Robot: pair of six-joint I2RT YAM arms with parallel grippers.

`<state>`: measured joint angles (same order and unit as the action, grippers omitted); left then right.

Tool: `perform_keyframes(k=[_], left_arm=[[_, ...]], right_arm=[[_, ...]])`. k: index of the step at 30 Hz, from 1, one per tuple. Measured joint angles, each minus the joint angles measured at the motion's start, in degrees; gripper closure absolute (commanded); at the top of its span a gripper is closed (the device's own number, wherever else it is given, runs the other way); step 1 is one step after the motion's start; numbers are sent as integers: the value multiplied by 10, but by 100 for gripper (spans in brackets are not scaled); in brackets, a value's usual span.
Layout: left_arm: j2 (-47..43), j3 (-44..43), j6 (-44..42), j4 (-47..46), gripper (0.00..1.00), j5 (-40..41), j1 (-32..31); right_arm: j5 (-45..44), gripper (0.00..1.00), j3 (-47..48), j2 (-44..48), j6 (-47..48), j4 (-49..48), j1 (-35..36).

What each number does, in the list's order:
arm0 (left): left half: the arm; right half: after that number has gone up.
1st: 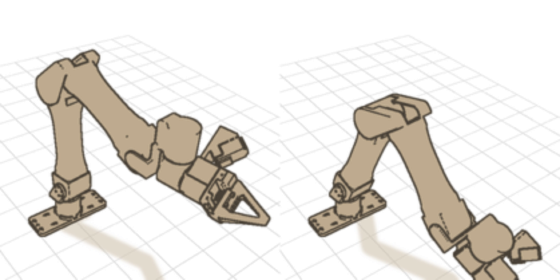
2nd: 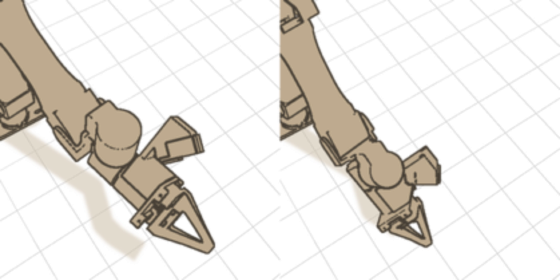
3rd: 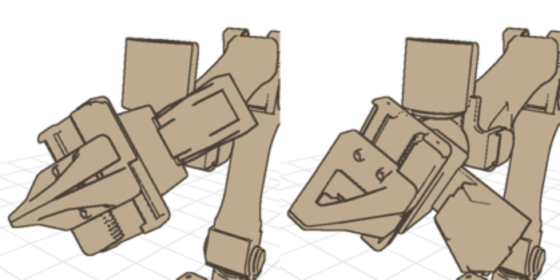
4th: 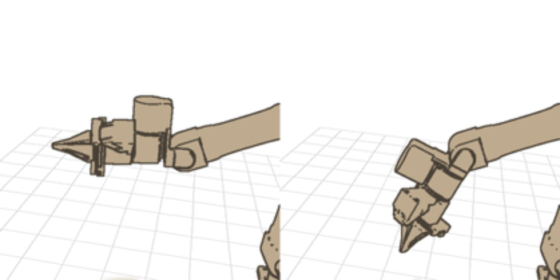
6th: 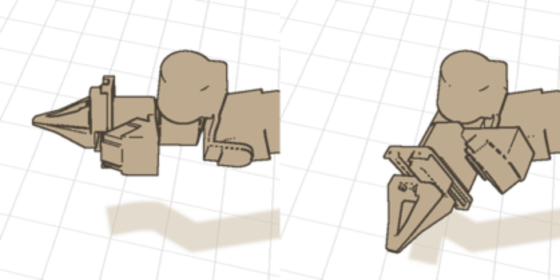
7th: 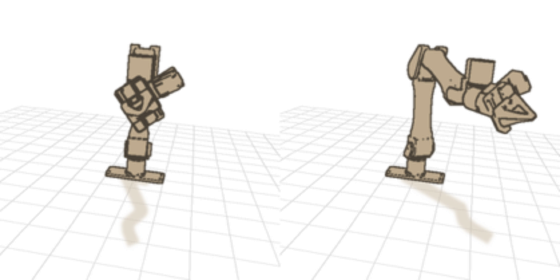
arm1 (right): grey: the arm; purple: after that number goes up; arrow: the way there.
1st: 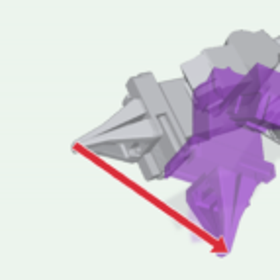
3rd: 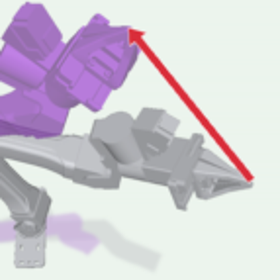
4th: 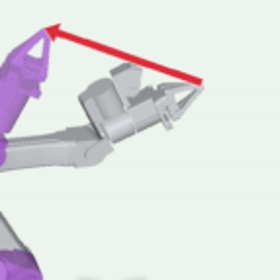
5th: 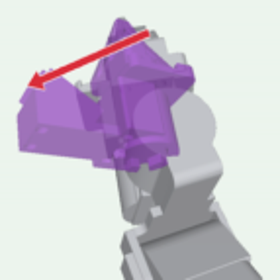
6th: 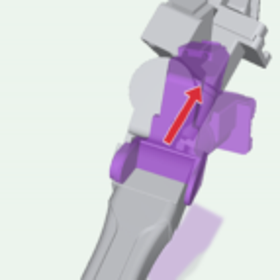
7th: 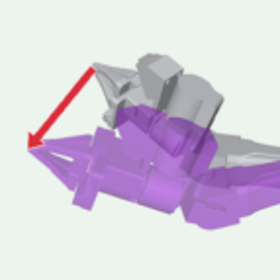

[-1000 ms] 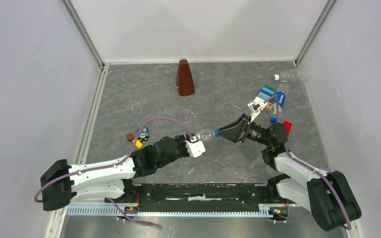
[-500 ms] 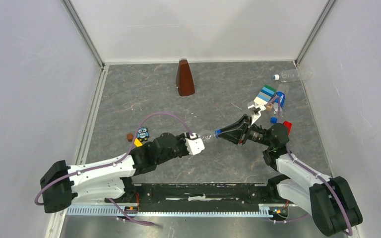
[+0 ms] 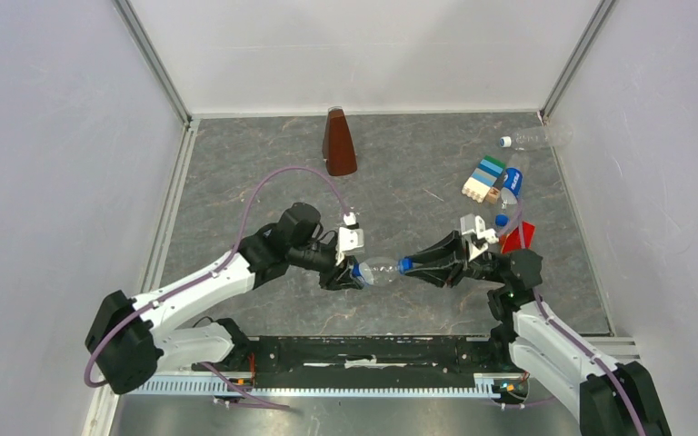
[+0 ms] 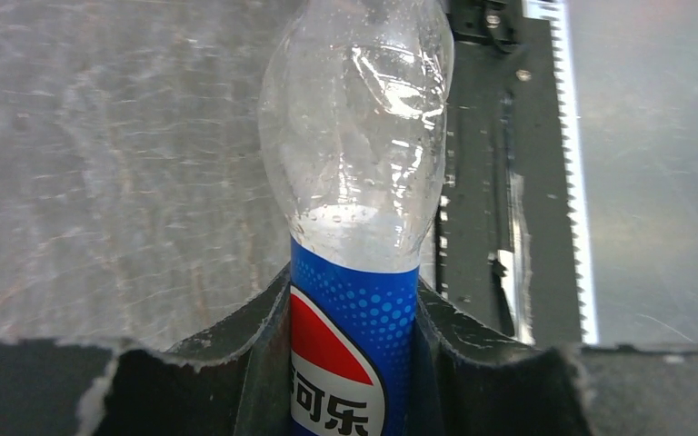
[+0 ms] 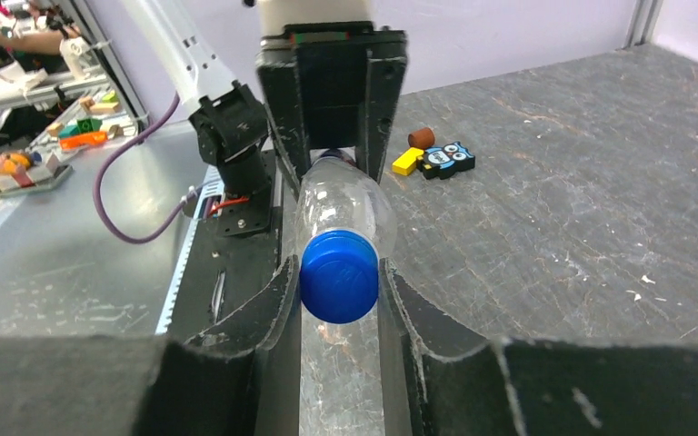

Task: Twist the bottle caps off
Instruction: Unscrew the bottle cap from the plastic bottle.

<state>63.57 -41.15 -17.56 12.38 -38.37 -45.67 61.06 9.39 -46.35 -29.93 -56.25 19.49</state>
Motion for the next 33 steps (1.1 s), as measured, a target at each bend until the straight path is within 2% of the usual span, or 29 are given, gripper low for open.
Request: perform_keyframes(k=[5,9,11,14,18,19,23,25,28,33], left_arm=[[52,-47,2,63,92,-88,14],[61,-57,2,84,93,-124,16],[57,-57,2,85,93,-127,15],[38,-45,2,67,94,-106,13],[-7,-5,6,16,95,-61,12],[-13,2,7,5,95,-50,13],[-26,18,11,-18,95,-13,15],[-27,21,11,-24,94,-5,15],[-34,22,10,-36,94,8,13],[-49,22,10,-45,94,50,6]], right_arm=[[26,100,-24,28,4,-34,-3],[37,100,-36,42,1,-68,-4],[39,98,-38,44,-3,-83,-2],[30,90,-38,39,-3,-85,-2],[8,86,-11,11,-2,-43,3],[2,82,-3,0,-6,-36,4],[-15,47,11,-54,-59,-57,4],[-22,36,10,-83,-103,-93,3],[-33,30,3,-121,-181,-174,-1],[-35,25,0,-165,-293,-257,-2]])
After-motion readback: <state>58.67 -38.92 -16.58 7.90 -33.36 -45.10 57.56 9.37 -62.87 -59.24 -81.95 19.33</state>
